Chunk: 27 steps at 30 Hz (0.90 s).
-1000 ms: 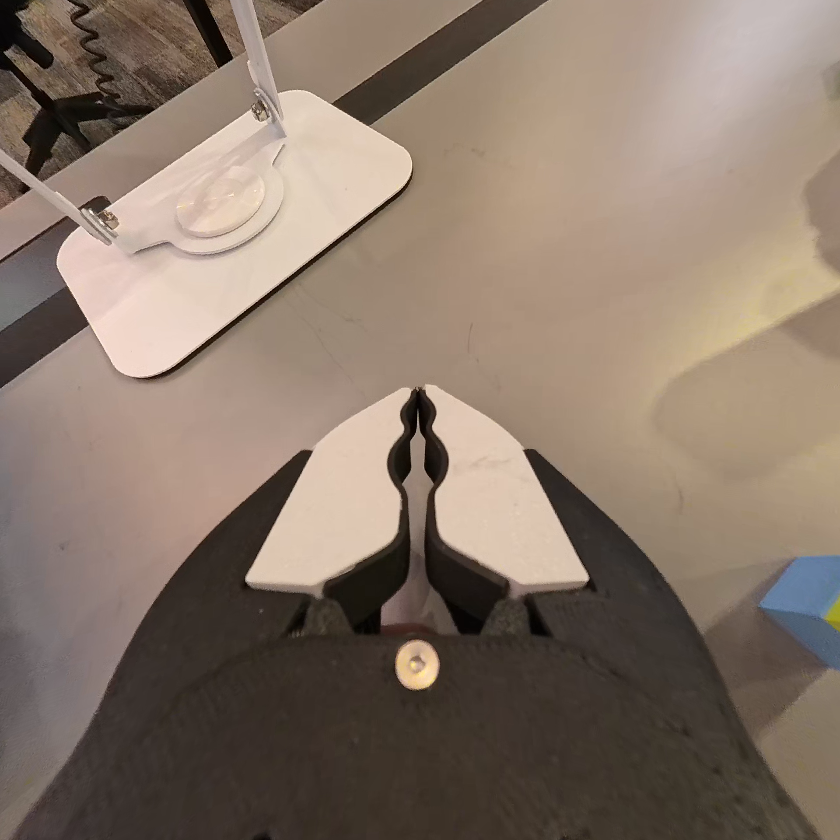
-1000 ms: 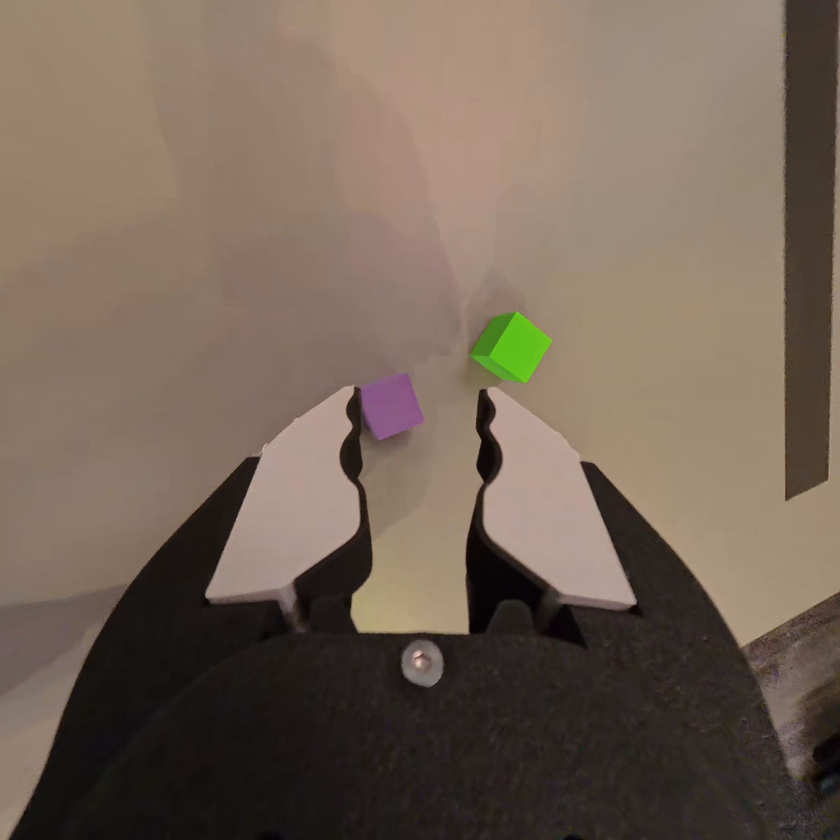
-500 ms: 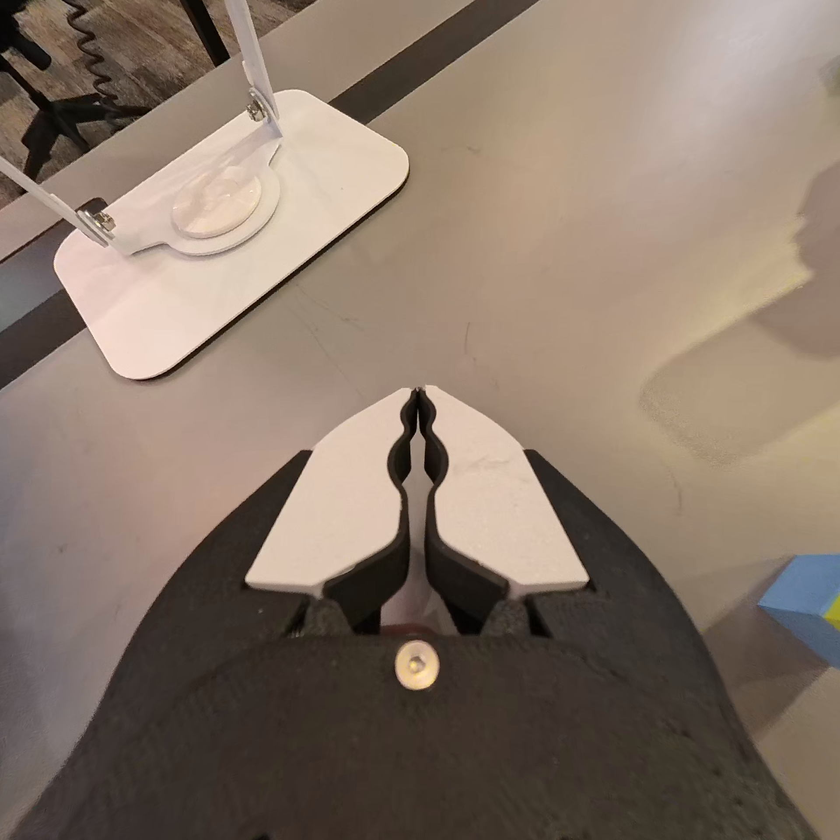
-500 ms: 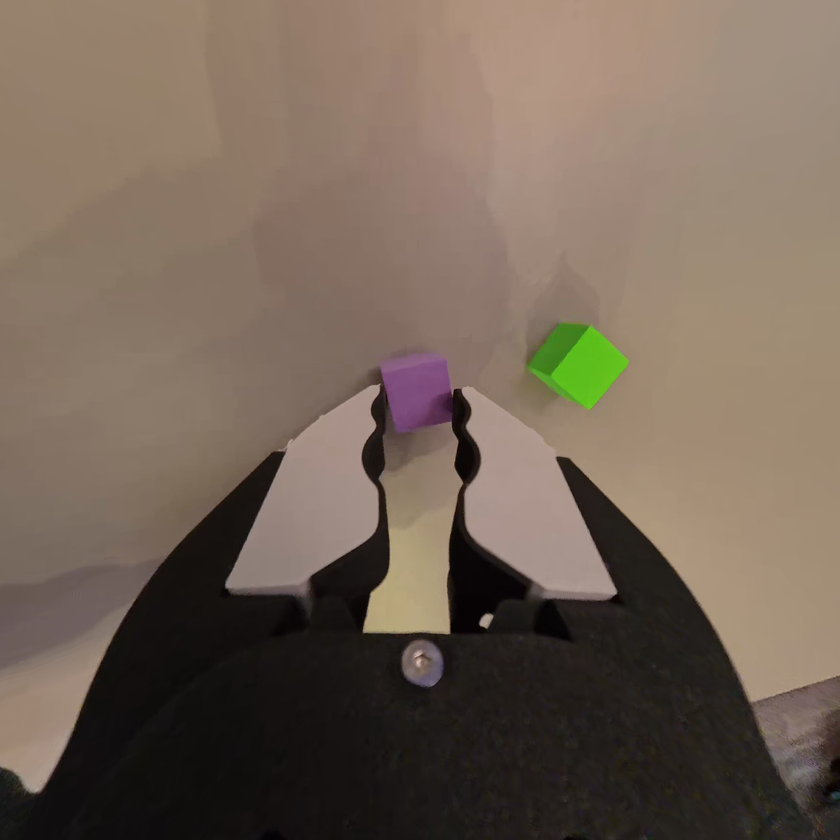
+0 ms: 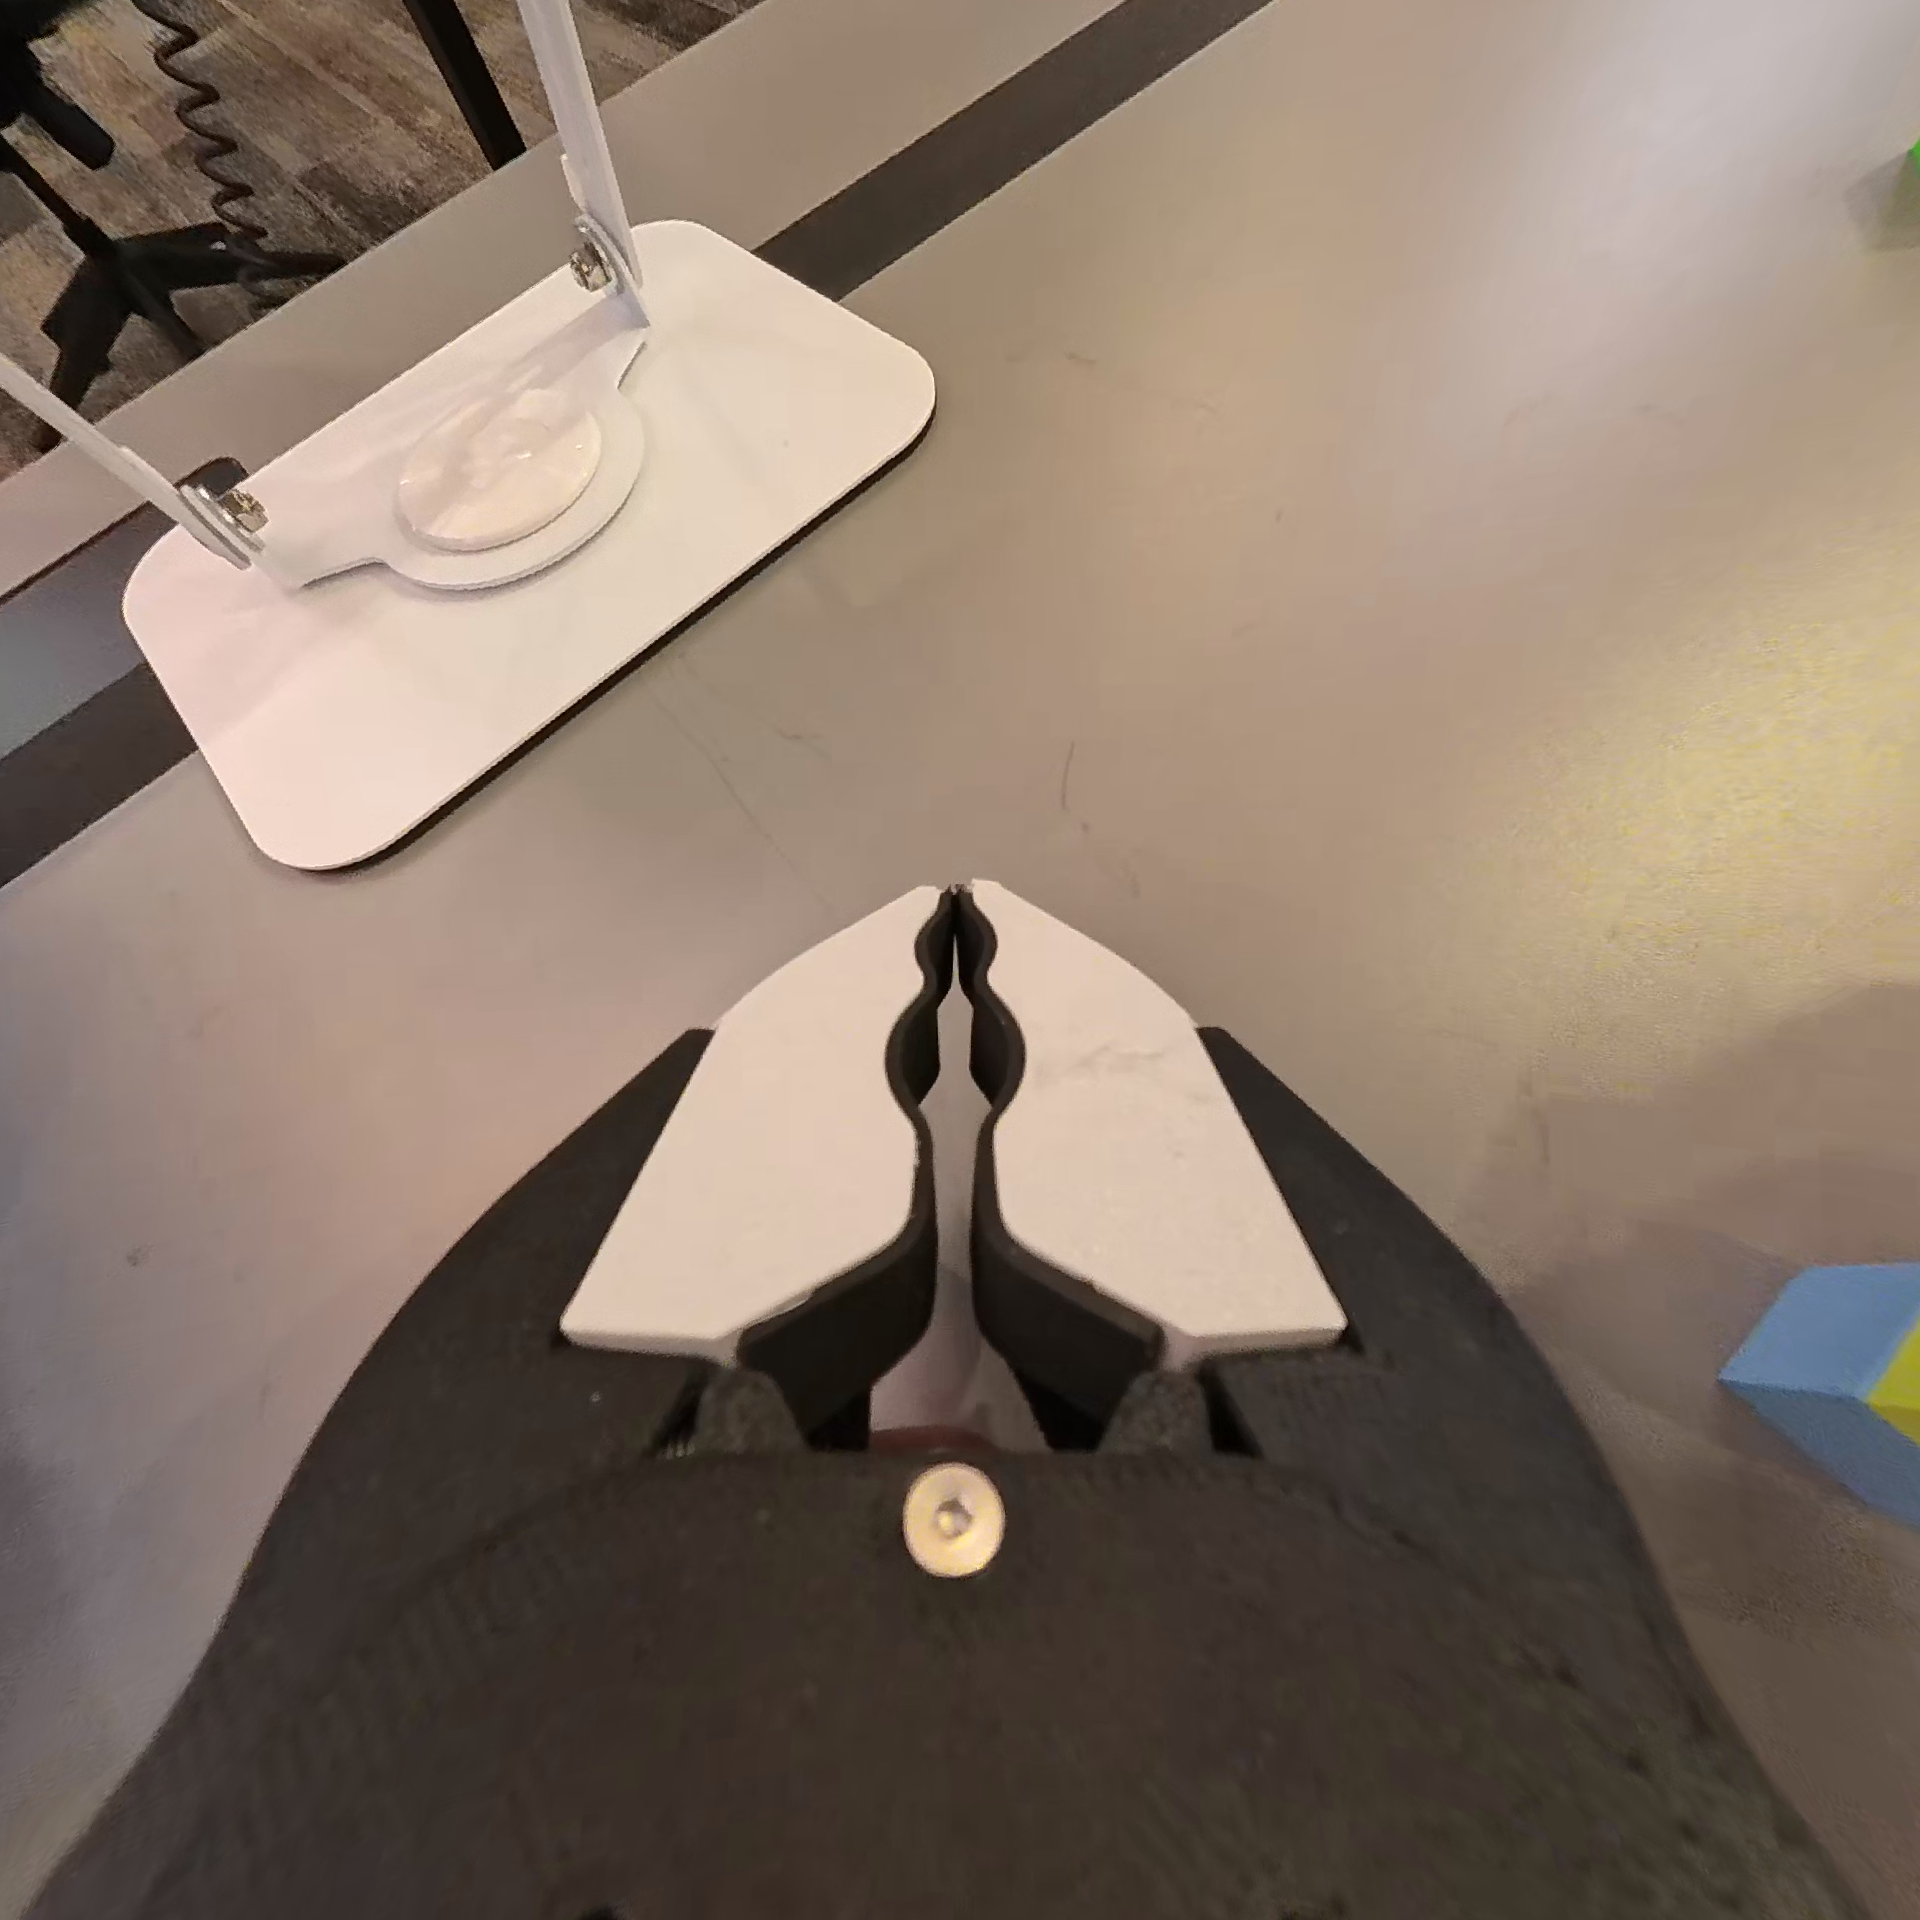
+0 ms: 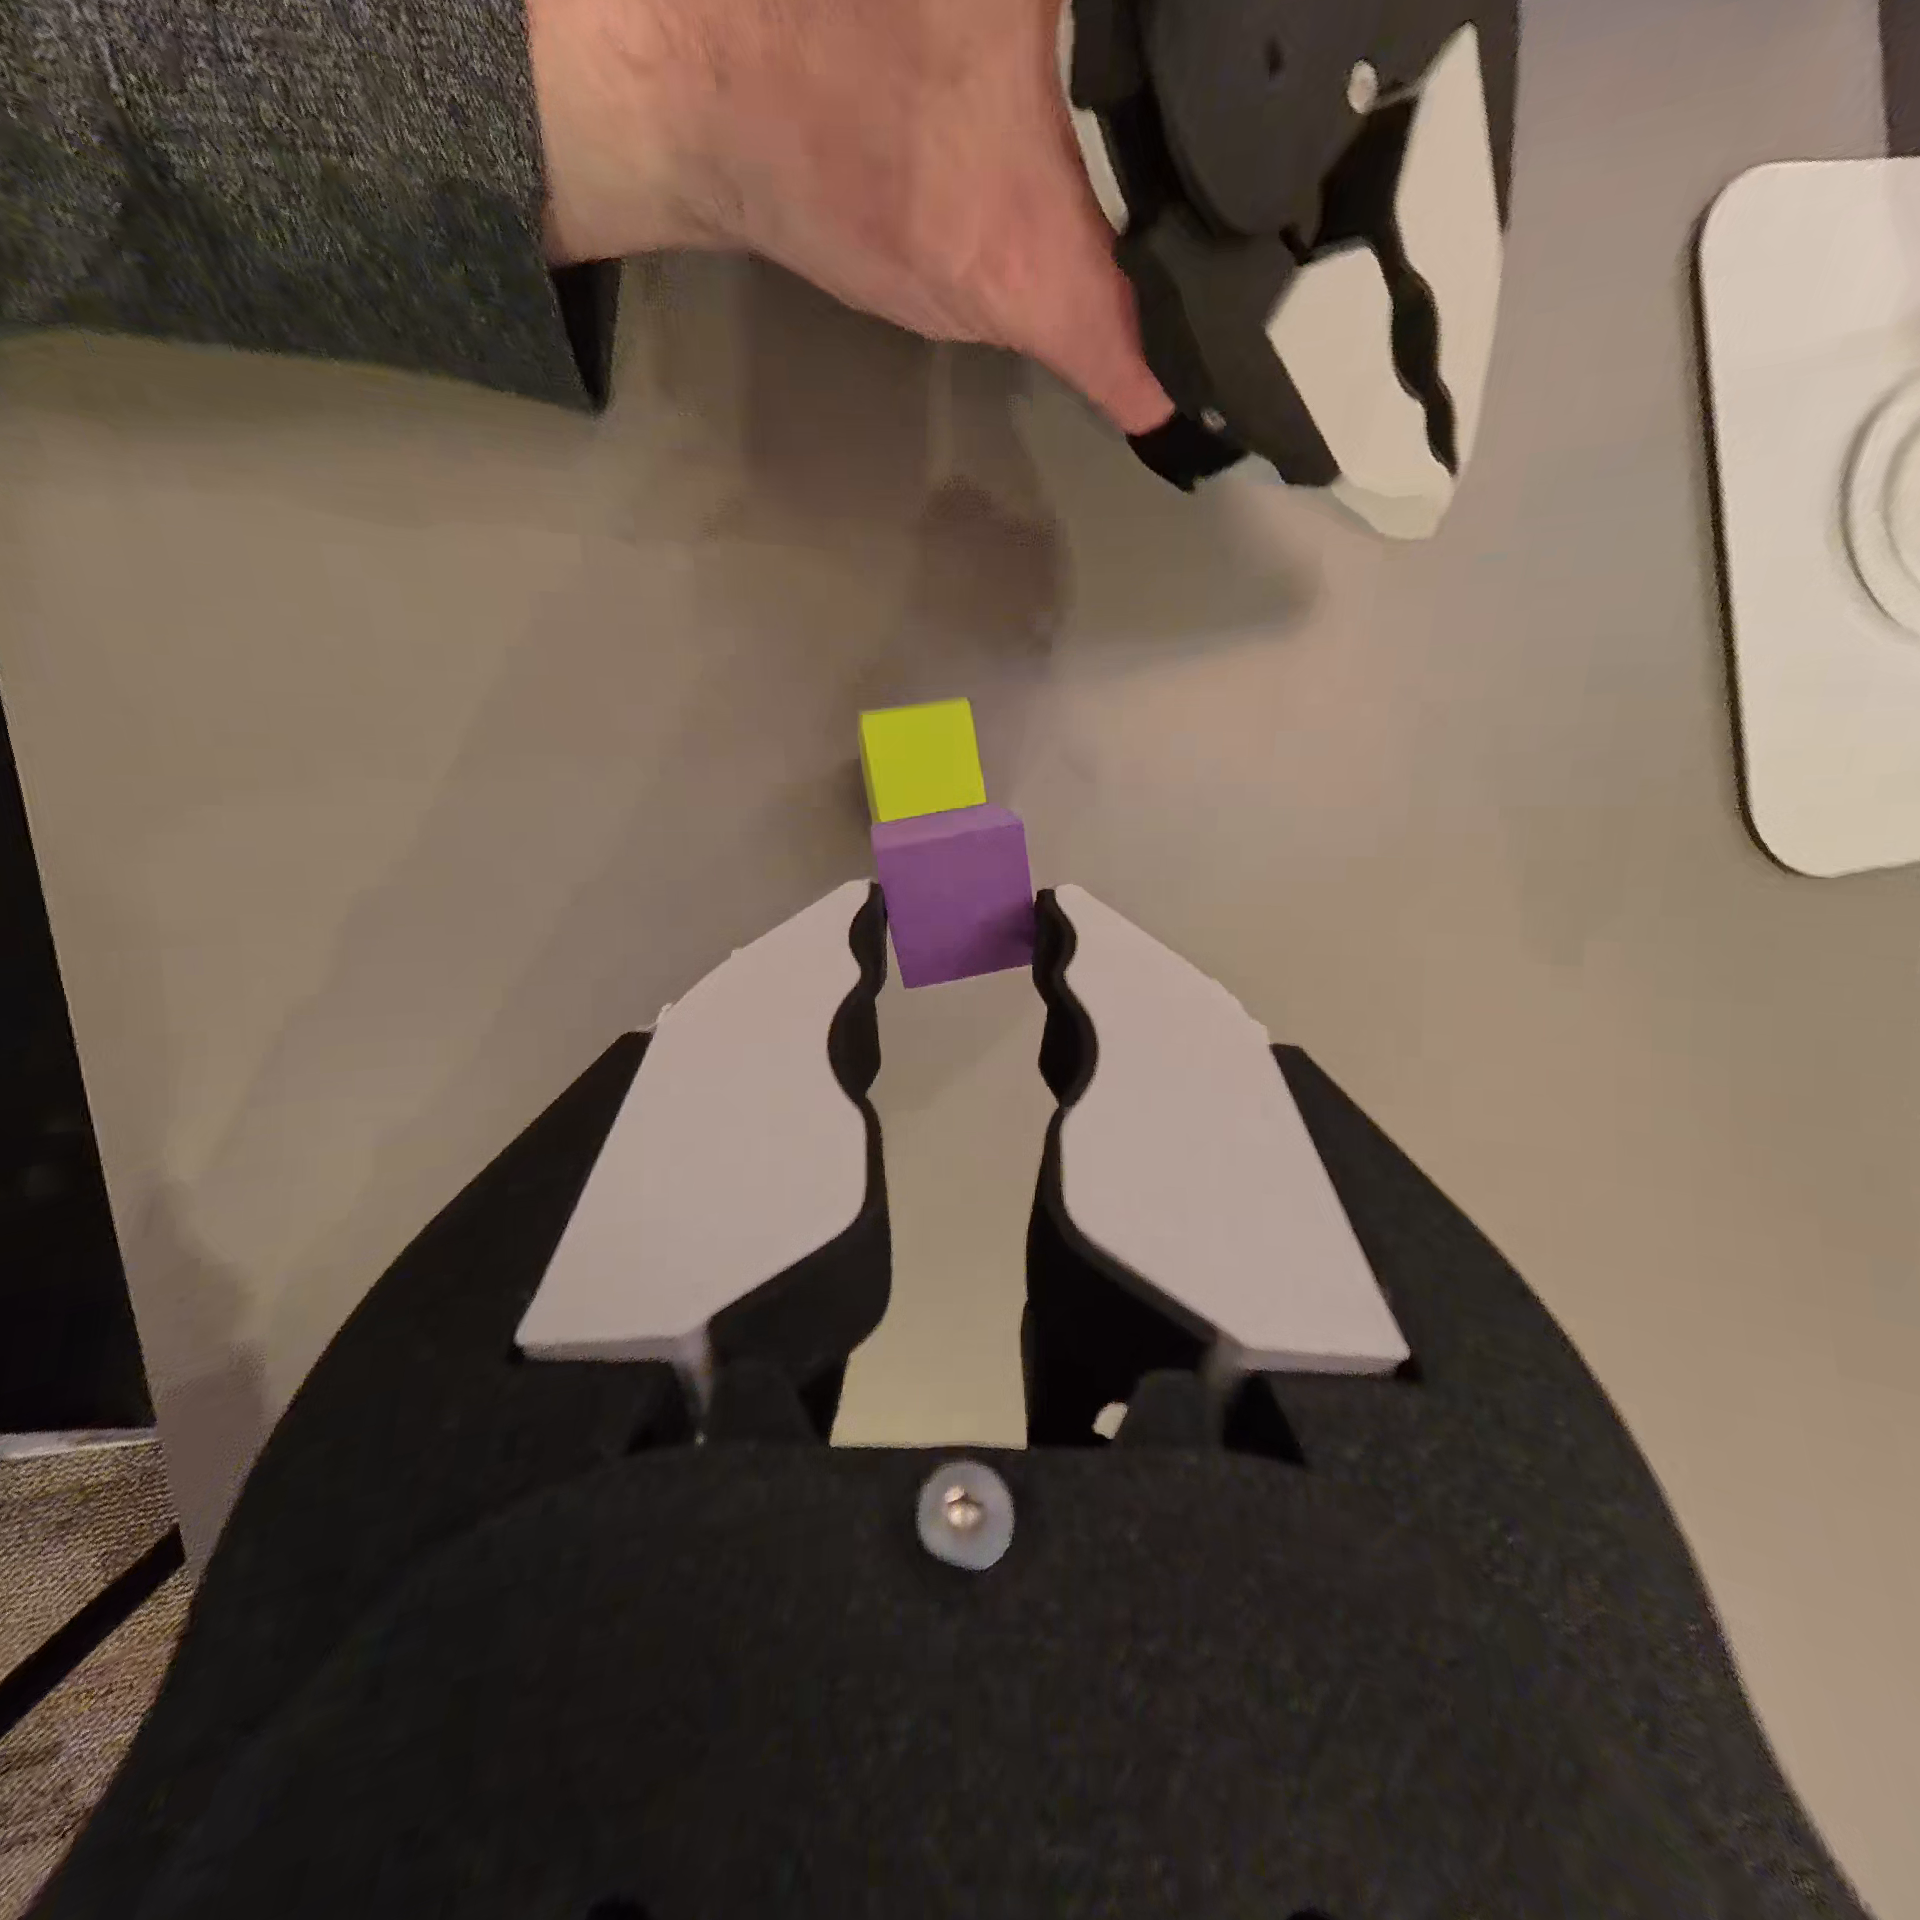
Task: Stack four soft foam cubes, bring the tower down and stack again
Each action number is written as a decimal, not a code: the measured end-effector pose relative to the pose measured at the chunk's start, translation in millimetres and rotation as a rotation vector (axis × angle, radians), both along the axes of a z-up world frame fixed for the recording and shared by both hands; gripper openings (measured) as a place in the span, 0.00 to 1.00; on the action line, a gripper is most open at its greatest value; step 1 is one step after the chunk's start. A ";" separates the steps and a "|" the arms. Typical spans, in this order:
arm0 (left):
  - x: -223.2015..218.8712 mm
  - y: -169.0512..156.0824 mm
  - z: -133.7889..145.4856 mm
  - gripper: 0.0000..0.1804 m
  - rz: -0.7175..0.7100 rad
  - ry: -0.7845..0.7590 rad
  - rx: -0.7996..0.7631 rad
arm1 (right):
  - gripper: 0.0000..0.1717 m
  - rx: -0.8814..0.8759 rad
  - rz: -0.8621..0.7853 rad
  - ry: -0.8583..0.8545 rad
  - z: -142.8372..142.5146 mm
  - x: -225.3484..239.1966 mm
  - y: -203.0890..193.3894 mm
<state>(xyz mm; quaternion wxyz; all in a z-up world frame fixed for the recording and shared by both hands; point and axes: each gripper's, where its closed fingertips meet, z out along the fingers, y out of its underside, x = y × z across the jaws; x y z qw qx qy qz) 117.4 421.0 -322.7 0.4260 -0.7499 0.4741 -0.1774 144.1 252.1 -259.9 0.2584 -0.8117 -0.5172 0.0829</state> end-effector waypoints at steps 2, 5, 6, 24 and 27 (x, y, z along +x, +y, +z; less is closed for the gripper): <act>0.2 -0.2 -0.3 0.00 -0.001 0.003 0.001 | 0.15 -0.004 -0.002 -0.023 -5.4 -11.1 3.6; 0.5 -0.4 -0.7 0.00 -0.003 0.008 0.004 | 0.16 -0.024 -0.005 -0.050 -12.5 -21.4 5.6; 0.5 -0.4 -0.8 0.00 -0.003 0.009 0.004 | 0.15 -0.031 -0.005 -0.061 -14.3 -23.2 5.6; 0.8 -0.1 -0.6 0.00 -0.002 0.003 -0.002 | 0.16 -0.076 0.006 -0.138 -23.5 -27.2 10.5; 0.8 -0.2 -0.7 0.00 -0.002 0.005 -0.002 | 0.15 -0.081 0.010 -0.137 -23.9 -29.9 10.2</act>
